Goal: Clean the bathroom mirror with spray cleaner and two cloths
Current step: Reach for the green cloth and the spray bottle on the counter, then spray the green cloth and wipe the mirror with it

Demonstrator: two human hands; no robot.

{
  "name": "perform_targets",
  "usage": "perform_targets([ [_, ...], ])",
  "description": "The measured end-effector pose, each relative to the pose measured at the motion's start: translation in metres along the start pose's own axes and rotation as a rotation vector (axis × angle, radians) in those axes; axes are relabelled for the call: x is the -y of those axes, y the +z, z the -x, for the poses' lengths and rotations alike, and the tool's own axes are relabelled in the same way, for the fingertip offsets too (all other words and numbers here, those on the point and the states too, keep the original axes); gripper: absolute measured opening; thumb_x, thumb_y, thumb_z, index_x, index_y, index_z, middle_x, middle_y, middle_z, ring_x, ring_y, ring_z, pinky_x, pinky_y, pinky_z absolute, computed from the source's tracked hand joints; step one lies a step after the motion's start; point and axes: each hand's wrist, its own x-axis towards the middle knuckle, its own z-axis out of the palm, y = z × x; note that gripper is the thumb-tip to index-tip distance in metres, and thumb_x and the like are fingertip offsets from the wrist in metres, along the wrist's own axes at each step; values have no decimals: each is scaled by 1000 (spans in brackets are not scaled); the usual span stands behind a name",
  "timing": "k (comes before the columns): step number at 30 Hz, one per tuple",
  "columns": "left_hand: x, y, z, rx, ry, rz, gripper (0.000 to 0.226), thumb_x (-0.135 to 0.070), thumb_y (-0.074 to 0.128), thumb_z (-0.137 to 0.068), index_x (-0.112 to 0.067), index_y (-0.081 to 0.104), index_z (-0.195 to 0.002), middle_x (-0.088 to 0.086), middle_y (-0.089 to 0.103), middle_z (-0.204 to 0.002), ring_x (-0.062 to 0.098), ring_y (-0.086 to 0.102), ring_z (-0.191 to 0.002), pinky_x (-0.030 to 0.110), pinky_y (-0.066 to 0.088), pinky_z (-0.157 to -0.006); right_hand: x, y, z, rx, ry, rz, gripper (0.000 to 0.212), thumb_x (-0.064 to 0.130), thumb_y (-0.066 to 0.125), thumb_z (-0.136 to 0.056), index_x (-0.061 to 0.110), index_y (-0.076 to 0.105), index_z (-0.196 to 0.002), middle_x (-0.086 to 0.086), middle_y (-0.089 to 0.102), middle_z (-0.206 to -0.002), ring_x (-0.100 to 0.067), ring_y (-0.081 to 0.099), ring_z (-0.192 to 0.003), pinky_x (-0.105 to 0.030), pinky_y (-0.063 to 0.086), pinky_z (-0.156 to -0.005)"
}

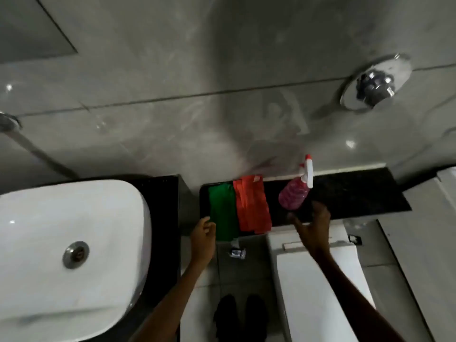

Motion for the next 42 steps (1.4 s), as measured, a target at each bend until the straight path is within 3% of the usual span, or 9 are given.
perform_targets([
  [3,2,22,-42,-82,-83,-65,39,-8,53,-103,7,56,-140,27,69,-125,35,67,-106,27,48,-81,8,15,-59,41,-4,-164,61,13,92,-74,2,62,-126,-20,68,-119,-35,69,-109,-53,59,-93],
  [6,-2,44,-65,-40,-152,-206,48,-21,53,-105,5,49,-146,28,56,-146,42,57,-134,46,48,-110,18,29,-96,22,4,-247,63,28,88,-80,23,56,-134,3,68,-124,-21,67,-114,-39,57,-98],
  [12,0,60,-94,-128,-248,-338,60,-26,65,-98,6,42,-143,29,56,-141,47,58,-129,54,52,-103,20,53,-131,-29,1,-337,47,43,71,-92,15,64,-130,19,73,-93,3,70,-87,-28,59,-83],
  [18,-4,51,-105,52,-179,29,34,-8,69,-91,4,64,-122,27,71,-119,43,68,-111,44,56,-90,34,47,-108,2,-307,-263,15,14,65,-102,10,62,-116,-13,66,-103,-27,68,-92,-50,59,-81],
  [22,-31,25,-75,95,-234,349,28,-1,62,-93,-5,62,-121,19,69,-110,36,69,-97,36,58,-77,78,29,-62,151,-422,-264,19,9,63,-97,15,64,-115,-5,66,-101,-16,68,-89,-27,56,-76],
  [27,-75,-17,-31,237,-235,744,47,16,60,-85,-8,63,-124,16,74,-110,30,72,-96,40,64,-74,122,20,10,439,-348,-325,30,-2,60,-86,10,71,-111,-13,73,-84,-32,70,-72,-42,56,-62],
  [31,-109,-55,-6,387,-109,900,60,24,49,-84,-14,66,-127,10,79,-115,28,75,-106,36,64,-82,145,28,46,553,-191,-429,38,-18,62,-90,5,71,-120,-15,79,-106,-29,77,-95,-49,64,-79],
  [35,-133,-86,5,414,-28,876,75,27,45,-86,-10,46,-151,18,64,-138,32,66,-120,43,59,-99,167,34,73,552,-202,-415,11,3,75,-93,13,70,-95,-16,74,-84,-35,75,-79,-58,63,-71],
  [42,-151,-107,13,385,8,842,76,27,47,-85,-8,44,-152,17,64,-135,29,68,-115,42,59,-96,178,37,78,488,-221,-390,14,19,78,-93,13,71,-82,-21,69,-69,-42,69,-64,-62,56,-58],
])
